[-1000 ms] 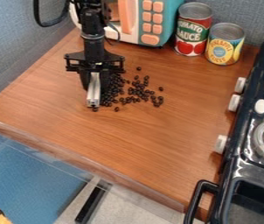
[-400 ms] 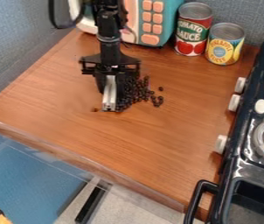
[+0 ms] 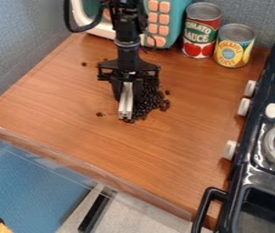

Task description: Sweep into pile

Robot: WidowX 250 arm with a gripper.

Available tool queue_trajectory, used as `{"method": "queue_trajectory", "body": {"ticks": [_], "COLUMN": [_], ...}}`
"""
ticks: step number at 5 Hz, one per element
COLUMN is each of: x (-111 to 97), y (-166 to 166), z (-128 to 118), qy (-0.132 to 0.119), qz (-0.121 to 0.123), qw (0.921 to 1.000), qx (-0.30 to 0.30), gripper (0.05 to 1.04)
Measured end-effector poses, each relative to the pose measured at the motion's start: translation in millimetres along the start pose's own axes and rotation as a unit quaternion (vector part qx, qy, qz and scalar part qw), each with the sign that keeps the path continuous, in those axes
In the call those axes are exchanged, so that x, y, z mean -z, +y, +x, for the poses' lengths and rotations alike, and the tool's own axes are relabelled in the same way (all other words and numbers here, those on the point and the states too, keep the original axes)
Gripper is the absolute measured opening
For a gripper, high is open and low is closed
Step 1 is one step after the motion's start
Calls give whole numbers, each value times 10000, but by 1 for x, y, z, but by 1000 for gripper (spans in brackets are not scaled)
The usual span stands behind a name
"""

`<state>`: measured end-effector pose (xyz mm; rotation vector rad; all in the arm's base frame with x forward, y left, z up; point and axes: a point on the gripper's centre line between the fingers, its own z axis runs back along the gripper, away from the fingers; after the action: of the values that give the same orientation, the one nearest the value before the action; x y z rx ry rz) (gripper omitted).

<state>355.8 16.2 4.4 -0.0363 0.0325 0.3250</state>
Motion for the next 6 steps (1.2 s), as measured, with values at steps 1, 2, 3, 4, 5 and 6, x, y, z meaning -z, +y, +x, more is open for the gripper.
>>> {"method": "queue_trajectory", "body": {"ticks": [1,2,3,4,5,6], "x": [-2,-9,-50,-77,-87,-83], "y": [-3,-2,19,50,73,104], "z": [-4,-14,-13,-15,-19,-18], "qy": [97,294,94,-47,-143,-258], "qz": [-76,-299,-688,-1029,-1097,-868], "qw": [9999,9991,9976,9943,9934,9945], "qx": [29,99,-47,-261,-297,-532], "gripper": [383,383,383,383,383,383]}}
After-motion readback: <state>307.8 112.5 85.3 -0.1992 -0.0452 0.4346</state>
